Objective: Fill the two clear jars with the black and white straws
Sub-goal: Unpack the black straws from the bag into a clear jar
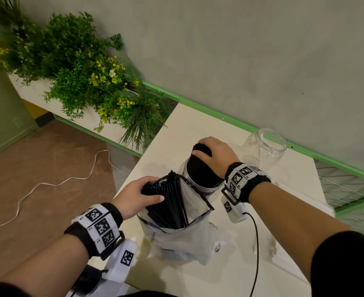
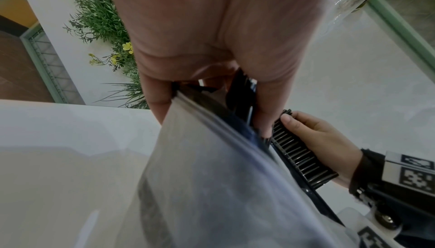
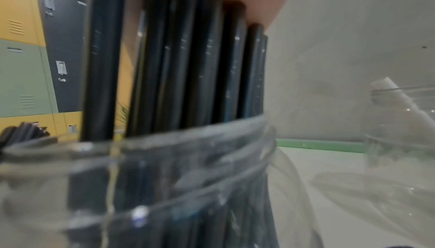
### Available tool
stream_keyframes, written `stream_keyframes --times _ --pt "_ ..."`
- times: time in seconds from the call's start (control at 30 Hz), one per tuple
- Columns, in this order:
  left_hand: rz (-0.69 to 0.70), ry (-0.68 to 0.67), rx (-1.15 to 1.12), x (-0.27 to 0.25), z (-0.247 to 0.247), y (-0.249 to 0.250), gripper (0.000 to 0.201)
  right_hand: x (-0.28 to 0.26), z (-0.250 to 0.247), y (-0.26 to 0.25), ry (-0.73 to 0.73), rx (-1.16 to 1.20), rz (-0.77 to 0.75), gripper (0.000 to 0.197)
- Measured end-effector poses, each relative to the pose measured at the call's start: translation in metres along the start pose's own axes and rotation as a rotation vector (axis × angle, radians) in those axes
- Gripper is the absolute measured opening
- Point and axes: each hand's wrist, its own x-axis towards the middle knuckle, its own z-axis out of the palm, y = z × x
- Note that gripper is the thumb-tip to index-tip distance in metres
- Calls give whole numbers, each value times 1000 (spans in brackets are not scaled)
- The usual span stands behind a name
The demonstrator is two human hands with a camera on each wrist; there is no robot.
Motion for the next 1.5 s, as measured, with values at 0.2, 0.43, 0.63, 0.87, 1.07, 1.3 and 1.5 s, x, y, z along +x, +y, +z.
stream_keyframes --times 0.2,0.43,0.63,0.87,1.07,1.3,1.5 --pt "8 -9 -15 1 1 1 42 -17 -9 -3 103 200 10 57" --pt "7 -20 -22 1 1 -1 42 -71 6 17 131 -281 -278 58" --pt "3 -29 -44 1 4 1 41 -25 2 5 20 -350 -176 71" --pt "24 -46 -61 -1 1 0 50 -8 2 -6 36 -216 27 57" --pt "14 -39 -60 -3 0 2 48 -4 3 -1 -55 -211 61 60" --pt "16 -23 -17 -6 -2 1 43 -11 3 -3 -50 -155 72 56" --pt "9 -24 -18 -8 -3 1 45 -11 -1 -4 -132 -100 84 64"
